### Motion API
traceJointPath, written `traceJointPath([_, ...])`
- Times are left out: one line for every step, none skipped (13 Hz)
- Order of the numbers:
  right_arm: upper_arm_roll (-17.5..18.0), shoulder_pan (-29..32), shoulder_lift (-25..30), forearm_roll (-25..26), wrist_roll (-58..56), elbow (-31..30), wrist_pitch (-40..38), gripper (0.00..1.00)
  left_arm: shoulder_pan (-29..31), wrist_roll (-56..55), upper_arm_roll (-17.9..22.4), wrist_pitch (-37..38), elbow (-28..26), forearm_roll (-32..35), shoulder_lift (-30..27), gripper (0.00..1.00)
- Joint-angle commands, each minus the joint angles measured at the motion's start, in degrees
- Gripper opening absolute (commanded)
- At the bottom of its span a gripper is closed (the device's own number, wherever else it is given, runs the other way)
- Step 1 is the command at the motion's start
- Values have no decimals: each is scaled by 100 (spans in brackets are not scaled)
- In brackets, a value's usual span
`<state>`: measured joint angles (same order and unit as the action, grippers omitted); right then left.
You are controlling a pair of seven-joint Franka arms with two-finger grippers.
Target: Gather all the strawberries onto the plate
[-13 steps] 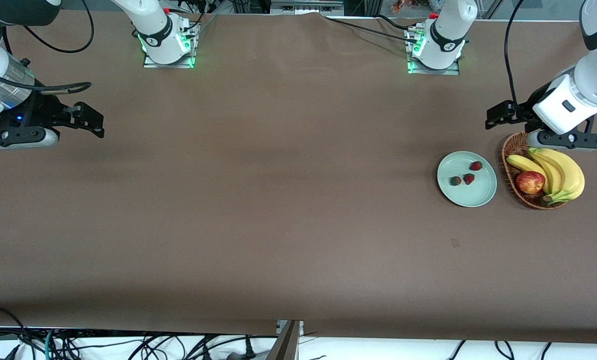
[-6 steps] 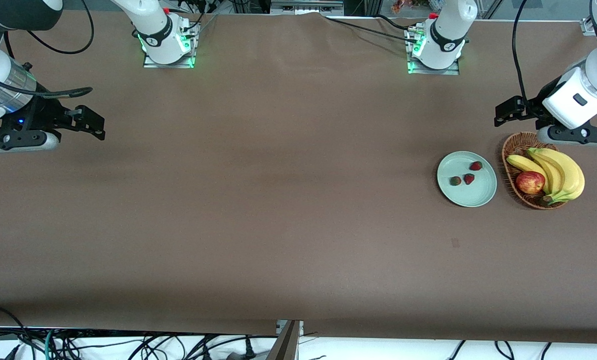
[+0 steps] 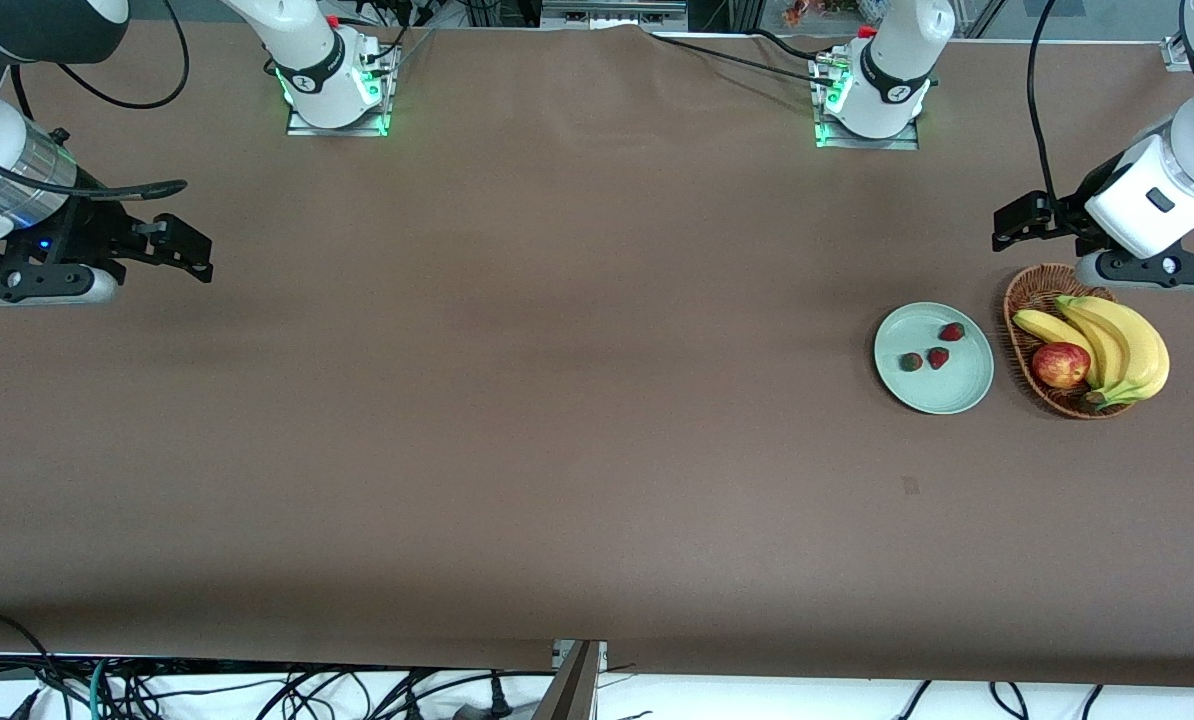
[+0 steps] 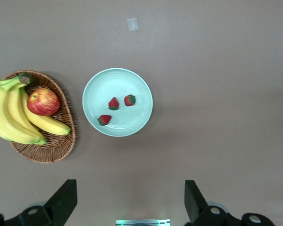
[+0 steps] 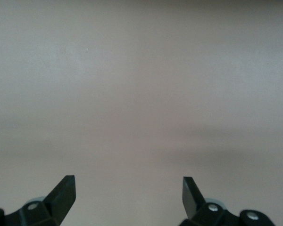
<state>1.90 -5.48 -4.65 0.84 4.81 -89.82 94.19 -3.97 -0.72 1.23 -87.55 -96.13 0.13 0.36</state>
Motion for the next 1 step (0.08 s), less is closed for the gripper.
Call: traceJointPath([30,-6,-45,83,117,132,-32,100,2,80,-27,124,130,136,35,100])
